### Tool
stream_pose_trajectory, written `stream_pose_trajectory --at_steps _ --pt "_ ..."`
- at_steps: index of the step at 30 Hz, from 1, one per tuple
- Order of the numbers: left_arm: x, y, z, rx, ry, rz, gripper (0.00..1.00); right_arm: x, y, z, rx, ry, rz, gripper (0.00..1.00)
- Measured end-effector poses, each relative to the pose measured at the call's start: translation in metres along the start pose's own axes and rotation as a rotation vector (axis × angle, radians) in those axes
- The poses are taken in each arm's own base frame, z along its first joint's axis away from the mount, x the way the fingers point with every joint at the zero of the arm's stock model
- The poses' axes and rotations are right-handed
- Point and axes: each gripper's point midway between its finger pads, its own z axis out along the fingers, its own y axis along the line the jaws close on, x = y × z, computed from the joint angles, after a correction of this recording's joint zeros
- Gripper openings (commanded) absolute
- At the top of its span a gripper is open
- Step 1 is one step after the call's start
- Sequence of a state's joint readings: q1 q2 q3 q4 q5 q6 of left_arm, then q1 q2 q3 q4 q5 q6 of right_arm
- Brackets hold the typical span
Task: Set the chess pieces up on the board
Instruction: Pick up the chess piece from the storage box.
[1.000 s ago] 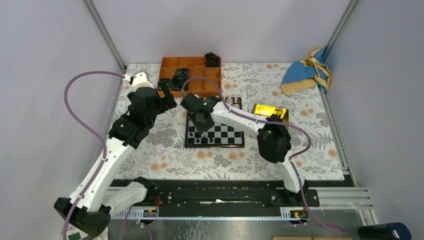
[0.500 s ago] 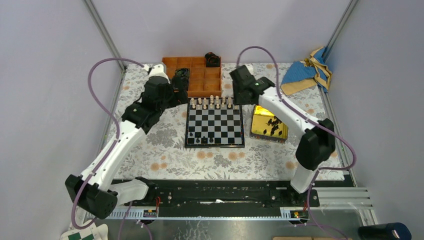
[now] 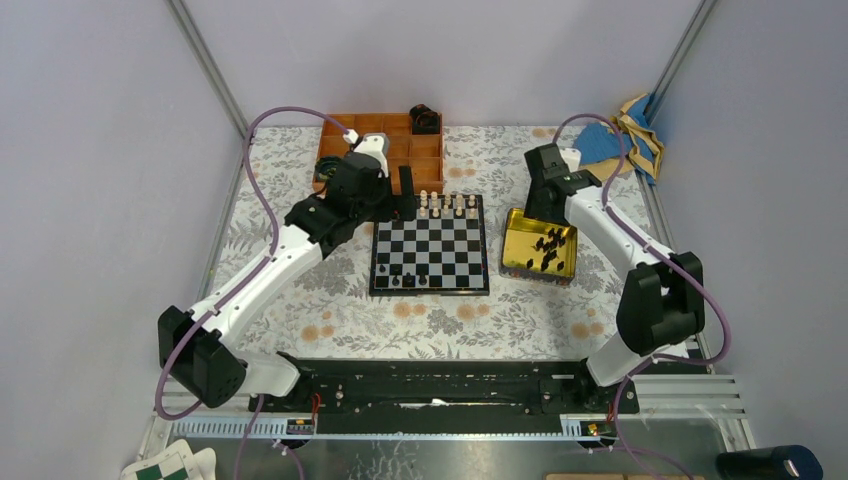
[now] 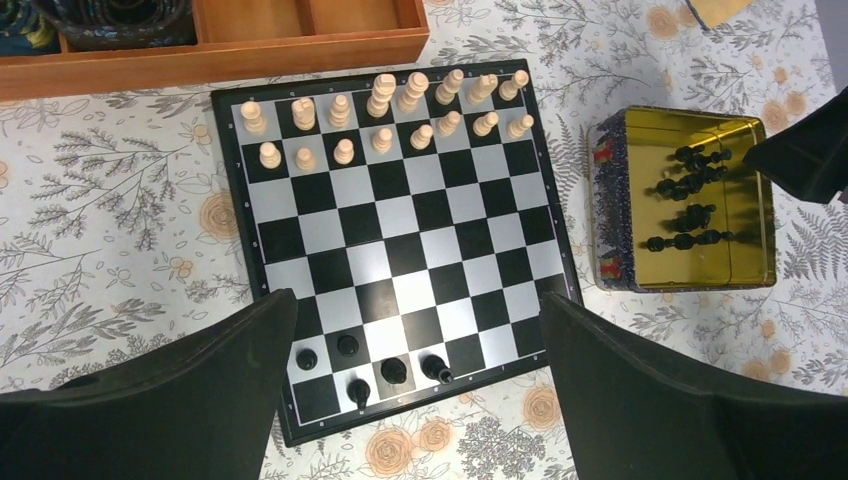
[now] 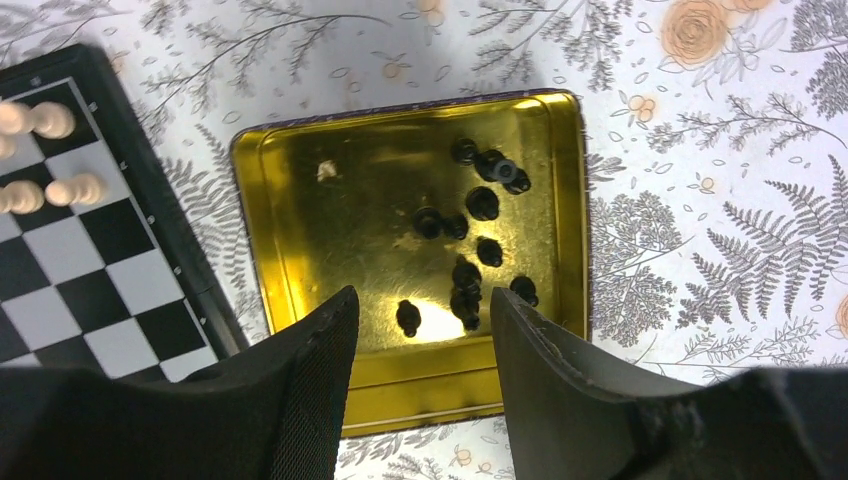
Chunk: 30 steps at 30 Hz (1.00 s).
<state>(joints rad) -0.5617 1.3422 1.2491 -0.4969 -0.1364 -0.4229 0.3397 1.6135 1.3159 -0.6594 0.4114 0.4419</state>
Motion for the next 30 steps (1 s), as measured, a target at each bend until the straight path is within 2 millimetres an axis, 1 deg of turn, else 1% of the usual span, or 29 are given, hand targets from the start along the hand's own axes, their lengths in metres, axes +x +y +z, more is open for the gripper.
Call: stream_pose_trajectory --at_steps 6,10,13,17,20,24,30 --pt "0.000 -0.007 0.000 0.025 -0.002 0.005 0.99 0.000 -0.025 0.015 0.043 0.005 0.089 0.56" --pt "0.000 -0.010 0.000 0.033 -0.003 0.006 0.99 -0.002 -0.037 0.022 0.062 0.008 0.132 0.55" --pt "-0.001 -0.010 -0.001 0.035 -0.006 0.005 0.99 -0.004 -0.041 0.026 0.069 0.003 0.159 0.55" --pt "-0.001 -0.010 -0.003 0.038 -0.014 0.006 0.99 -0.003 -0.044 0.034 0.076 0.010 0.180 0.54" --pt "-0.001 -0.009 -0.003 0.038 -0.014 0.010 0.99 0.000 -0.046 0.044 0.088 0.027 0.189 0.52" --pt "0.001 -0.008 -0.003 0.037 -0.012 0.013 0.99 0.007 -0.044 0.056 0.089 0.057 0.198 0.49" --pt "0.003 -0.007 -0.003 0.036 -0.011 0.020 0.99 0.012 -0.042 0.068 0.095 0.079 0.201 0.47"
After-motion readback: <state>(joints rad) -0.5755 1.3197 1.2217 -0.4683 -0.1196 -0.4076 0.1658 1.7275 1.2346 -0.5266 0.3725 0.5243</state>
